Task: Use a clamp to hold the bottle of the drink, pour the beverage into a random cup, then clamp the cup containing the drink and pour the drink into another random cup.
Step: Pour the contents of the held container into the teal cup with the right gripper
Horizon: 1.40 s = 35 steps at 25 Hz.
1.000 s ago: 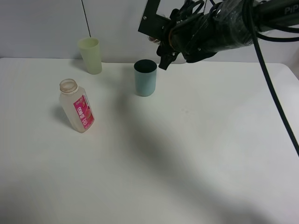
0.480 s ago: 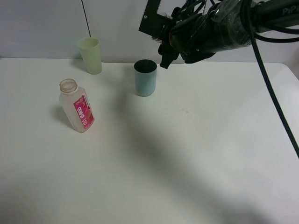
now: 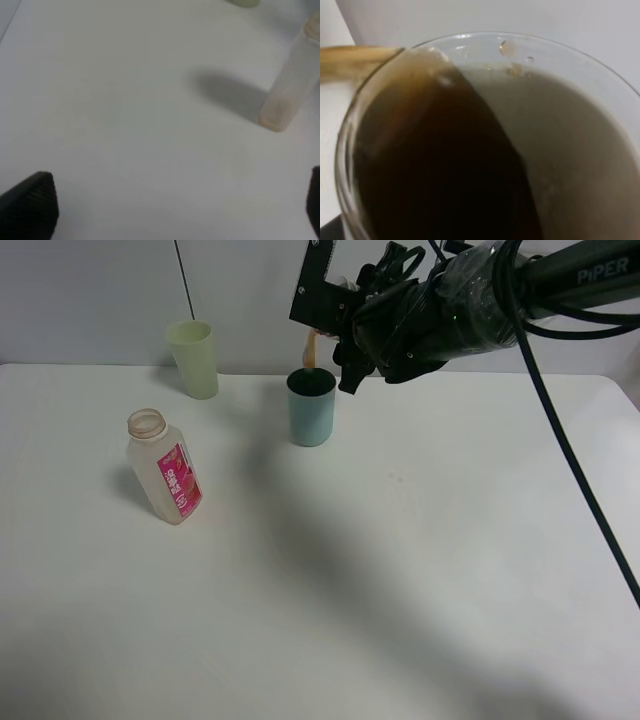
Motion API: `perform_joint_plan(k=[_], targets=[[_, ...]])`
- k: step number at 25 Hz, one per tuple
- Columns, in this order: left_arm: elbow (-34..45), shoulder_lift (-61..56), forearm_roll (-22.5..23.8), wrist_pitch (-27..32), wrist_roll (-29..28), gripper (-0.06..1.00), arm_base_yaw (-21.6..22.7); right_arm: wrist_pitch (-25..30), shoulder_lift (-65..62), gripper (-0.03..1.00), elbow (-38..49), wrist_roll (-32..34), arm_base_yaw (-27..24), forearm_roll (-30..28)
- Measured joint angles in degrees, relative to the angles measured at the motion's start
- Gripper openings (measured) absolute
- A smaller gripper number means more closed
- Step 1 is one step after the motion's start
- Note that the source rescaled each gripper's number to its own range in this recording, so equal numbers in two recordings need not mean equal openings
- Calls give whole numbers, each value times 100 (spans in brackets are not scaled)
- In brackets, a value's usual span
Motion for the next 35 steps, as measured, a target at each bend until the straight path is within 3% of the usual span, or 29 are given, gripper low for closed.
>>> perform_joint_plan(k=[20, 35], targets=[[0, 0, 0, 0, 0, 100, 0, 24, 0, 0, 0, -734, 0, 0], [0, 0, 0, 0, 0, 100, 0, 37, 0, 0, 0, -868, 0, 0]])
